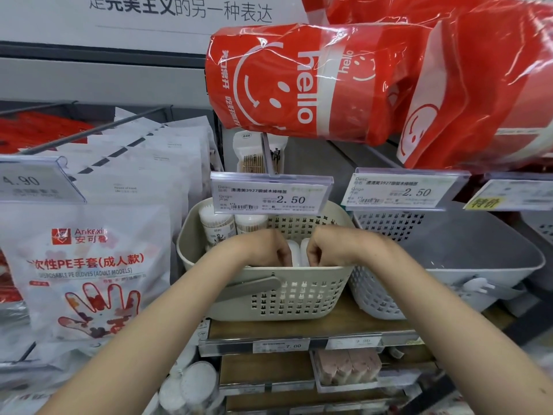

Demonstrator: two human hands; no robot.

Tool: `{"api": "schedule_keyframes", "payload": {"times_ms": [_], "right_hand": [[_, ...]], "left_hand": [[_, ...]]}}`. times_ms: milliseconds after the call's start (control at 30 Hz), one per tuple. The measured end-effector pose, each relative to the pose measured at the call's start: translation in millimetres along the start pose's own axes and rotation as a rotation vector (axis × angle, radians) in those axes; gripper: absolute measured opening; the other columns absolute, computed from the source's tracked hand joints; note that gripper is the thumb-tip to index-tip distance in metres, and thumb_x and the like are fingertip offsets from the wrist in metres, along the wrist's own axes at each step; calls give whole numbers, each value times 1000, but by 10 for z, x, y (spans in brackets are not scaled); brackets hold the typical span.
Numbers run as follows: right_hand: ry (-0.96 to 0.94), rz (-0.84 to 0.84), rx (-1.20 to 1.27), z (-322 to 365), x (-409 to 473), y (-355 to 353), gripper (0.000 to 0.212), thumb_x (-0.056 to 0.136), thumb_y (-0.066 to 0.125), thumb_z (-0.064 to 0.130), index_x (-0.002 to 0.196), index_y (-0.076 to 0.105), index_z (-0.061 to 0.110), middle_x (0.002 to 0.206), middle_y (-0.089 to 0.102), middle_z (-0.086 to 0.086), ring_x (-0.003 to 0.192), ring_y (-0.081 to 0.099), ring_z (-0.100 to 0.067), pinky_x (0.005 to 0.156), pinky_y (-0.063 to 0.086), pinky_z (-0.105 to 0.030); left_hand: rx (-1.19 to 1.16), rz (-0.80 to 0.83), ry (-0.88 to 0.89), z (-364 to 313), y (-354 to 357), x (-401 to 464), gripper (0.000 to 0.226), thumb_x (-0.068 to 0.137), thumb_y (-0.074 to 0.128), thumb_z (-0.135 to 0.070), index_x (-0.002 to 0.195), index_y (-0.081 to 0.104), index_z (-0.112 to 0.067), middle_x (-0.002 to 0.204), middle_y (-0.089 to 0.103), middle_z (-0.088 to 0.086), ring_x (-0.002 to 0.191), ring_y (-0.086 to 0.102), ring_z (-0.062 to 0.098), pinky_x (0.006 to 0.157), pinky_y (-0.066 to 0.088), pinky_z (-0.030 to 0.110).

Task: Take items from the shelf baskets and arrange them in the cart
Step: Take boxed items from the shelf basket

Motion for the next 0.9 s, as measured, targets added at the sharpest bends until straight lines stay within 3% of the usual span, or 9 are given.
{"api": "schedule_keyframes", "payload": {"times_ms": [200, 300, 433, 500, 567, 633, 700, 800, 900], "right_hand": [[55, 26, -87, -15, 50, 42, 20, 88, 51, 5, 97, 69, 7, 98, 65, -8, 81, 51, -17, 57, 39, -24], [58, 43, -133, -19, 84, 64, 19, 89, 51, 6, 100, 67, 7, 95, 61, -9, 82, 51, -20, 64, 41, -28], [-3, 21, -129, -5, 92, 29, 15, 90, 58, 14, 100, 67, 9, 96, 64, -7, 84, 56, -20, 64, 42, -26], [-59, -90, -35, 7, 21, -84, 14, 89, 64, 26, 97, 66, 14, 93, 66, -1, 81, 59, -15, 64, 44, -24], [-145, -253, 41, 42, -123, -220, 15, 91, 62, 32, 96, 66, 18, 90, 64, 6, 81, 58, -9, 67, 45, -25], [-237, -380, 120, 81, -316, -280, 14, 93, 59, 30, 100, 66, 20, 96, 66, 7, 89, 60, -9, 78, 49, -28], [-311, -536, 165, 123, -547, -246, 15, 93, 57, 26, 104, 66, 21, 101, 65, 8, 95, 58, -7, 84, 48, -30], [-418, -832, 206, 248, -949, -43, 21, 93, 58, 18, 112, 65, 20, 111, 64, 8, 104, 54, -7, 90, 43, -27], [-582, -903, 228, 456, -1178, 298, 26, 91, 52, 19, 113, 66, 14, 115, 64, 2, 110, 53, -10, 98, 35, -24]], "left_hand": [[-201, -101, 4, 25, -84, -58, 14, 87, 63, -6, 98, 72, -6, 93, 71, 8, 75, 59, 16, 70, 51, 30], [-325, -178, -28, 23, -149, -132, 12, 92, 59, -11, 102, 66, -8, 98, 70, 9, 76, 64, 15, 75, 55, 34], [-278, -328, -16, -76, -188, -351, 14, 93, 58, -18, 103, 67, -13, 93, 68, 1, 78, 63, 14, 71, 51, 22], [-181, -407, -11, -144, -189, -522, 17, 93, 58, -21, 106, 68, -15, 92, 65, -7, 84, 59, 10, 73, 46, 15], [-93, -486, -27, -200, -174, -713, 22, 94, 56, -25, 113, 66, -19, 101, 66, -7, 93, 58, 8, 81, 46, 20], [-31, -595, -67, -253, -139, -937, 28, 95, 54, -27, 121, 62, -22, 113, 66, -6, 103, 57, 10, 90, 46, 30], [65, -738, -102, -338, -61, -1208, 33, 95, 50, -29, 126, 58, -23, 122, 61, -6, 110, 54, 11, 95, 42, 25], [121, -880, -155, -467, 172, -1630, 37, 94, 45, -31, 126, 59, -17, 122, 60, -5, 110, 56, 12, 89, 40, 20], [108, -922, -294, -435, 586, -1965, 34, 96, 49, -28, 125, 60, -14, 121, 61, -2, 107, 60, 16, 86, 49, 28]]}}
Point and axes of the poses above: each hand's wrist, its own x-axis towards the middle knuckle, its own y-axis out of the palm, z = x × y, the point moved 6 cm from there along x, towards the middle knuckle
